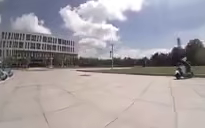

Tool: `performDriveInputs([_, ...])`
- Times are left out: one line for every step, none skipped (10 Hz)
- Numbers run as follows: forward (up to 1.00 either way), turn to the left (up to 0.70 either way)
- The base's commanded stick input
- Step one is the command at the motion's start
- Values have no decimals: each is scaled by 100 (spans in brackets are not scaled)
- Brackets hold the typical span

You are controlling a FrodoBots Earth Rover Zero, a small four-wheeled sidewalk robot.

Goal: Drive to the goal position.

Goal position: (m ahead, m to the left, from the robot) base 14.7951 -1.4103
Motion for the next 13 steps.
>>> performDriveInputs([70,0])
performDriveInputs([70,0])
performDriveInputs([70,0])
performDriveInputs([70,0])
performDriveInputs([70,0])
performDriveInputs([70,0])
performDriveInputs([70,0])
performDriveInputs([70,0])
performDriveInputs([70,0])
performDriveInputs([70,0])
performDriveInputs([70,0])
performDriveInputs([70,0])
performDriveInputs([70,0])
